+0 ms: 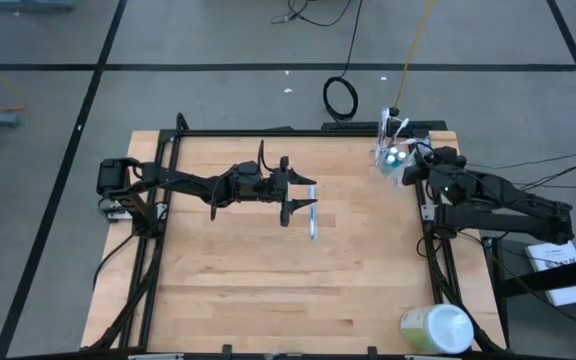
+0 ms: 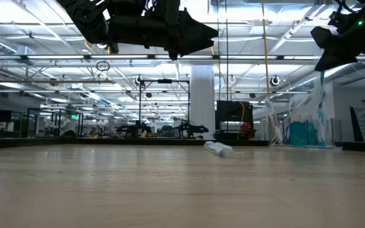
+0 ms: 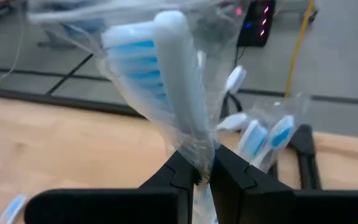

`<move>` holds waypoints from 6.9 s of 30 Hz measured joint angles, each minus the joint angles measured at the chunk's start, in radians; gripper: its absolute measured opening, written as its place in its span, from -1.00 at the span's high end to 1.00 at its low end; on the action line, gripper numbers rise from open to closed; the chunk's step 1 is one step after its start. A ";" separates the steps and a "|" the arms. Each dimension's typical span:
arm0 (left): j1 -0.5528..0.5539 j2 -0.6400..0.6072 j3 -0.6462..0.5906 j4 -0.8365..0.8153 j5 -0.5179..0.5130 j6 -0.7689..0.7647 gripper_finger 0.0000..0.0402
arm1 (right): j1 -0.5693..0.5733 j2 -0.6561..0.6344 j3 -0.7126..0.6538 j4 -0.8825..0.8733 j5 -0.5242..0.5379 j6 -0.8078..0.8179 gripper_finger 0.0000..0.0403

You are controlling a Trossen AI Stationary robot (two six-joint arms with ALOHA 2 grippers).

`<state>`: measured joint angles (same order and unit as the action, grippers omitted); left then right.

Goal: Pick & Place toothbrushing station
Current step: Put the blue toothbrush into the right of the transparent organizer

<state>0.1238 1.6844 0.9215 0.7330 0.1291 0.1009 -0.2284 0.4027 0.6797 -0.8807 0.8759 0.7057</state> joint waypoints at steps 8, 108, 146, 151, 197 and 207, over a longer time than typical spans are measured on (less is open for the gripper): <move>0.000 0.000 0.000 0.000 0.000 0.000 -0.19 | -0.094 0.008 -0.019 -0.106 -0.092 0.064 0.89; -0.026 0.187 0.051 -0.204 -0.096 -0.382 -0.19 | -0.047 0.240 -0.412 1.715 -1.116 -0.541 0.17; -0.127 0.371 0.397 -0.829 -0.117 -0.567 -0.19 | -0.030 0.238 -0.412 1.707 -1.114 -0.535 0.17; -0.137 0.389 0.396 -0.878 -0.313 -0.606 -0.19 | -0.030 0.238 -0.412 1.707 -1.114 -0.534 0.17; -0.138 0.247 0.392 -0.969 -0.546 -0.239 0.90 | -0.027 0.199 -0.411 1.626 -1.062 -0.565 0.17; -0.074 0.154 0.218 -0.638 -0.448 -0.145 0.90 | -0.027 0.171 -0.412 1.486 -0.846 -0.605 0.17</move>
<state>0.0501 1.8387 1.1392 0.0955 -0.3189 -0.0445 -0.2555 0.5737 0.2680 0.6050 0.0298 0.1004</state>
